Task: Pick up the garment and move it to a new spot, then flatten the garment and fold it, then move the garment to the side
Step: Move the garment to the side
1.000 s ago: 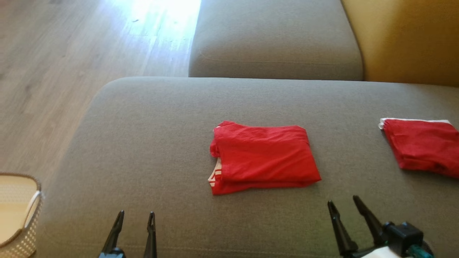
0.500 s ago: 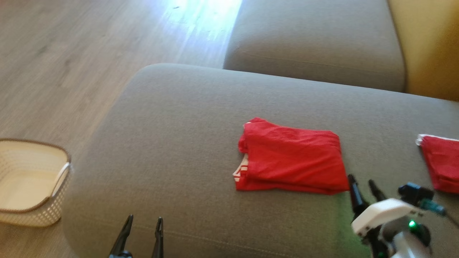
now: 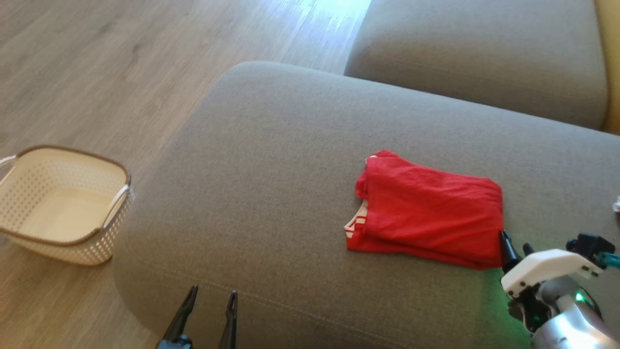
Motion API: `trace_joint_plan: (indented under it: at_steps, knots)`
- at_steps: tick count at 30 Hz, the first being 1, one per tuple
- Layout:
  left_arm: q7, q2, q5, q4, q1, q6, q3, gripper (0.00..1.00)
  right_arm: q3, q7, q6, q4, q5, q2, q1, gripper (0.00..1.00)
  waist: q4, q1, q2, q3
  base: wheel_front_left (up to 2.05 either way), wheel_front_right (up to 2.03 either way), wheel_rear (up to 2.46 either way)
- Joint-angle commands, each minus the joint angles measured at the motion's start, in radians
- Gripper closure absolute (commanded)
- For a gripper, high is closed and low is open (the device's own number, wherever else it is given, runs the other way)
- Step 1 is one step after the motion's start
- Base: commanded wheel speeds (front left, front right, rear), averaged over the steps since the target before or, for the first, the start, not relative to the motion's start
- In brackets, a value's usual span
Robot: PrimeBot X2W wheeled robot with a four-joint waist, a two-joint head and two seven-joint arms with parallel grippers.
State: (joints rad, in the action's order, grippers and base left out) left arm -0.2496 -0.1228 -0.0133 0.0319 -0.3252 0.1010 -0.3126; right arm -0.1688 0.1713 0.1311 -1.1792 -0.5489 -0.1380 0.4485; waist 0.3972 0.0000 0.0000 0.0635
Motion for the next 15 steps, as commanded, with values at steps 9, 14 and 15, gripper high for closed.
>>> trace_joint_plan:
  at_steps: [9,14,15]
  knots:
    - [-0.012,0.020,0.001,0.041,0.110,-0.023,0.007,0.00,0.092,0.017,0.000,-0.041,0.023,-0.026,0.139,1.00,0.015,0.0000,0.0000,-0.080,0.00,0.00,0.00]
    - [-0.012,0.024,0.005,0.040,0.120,-0.023,0.000,0.00,0.101,0.026,0.000,-0.071,0.027,-0.028,0.156,1.00,-0.005,0.0000,0.0000,-0.076,0.00,0.00,0.00]
    - [-0.012,0.024,0.005,0.040,0.119,-0.022,0.000,0.00,0.105,0.034,0.000,-0.074,0.033,-0.030,0.159,1.00,-0.013,0.0000,0.0000,-0.072,0.00,0.00,0.00]
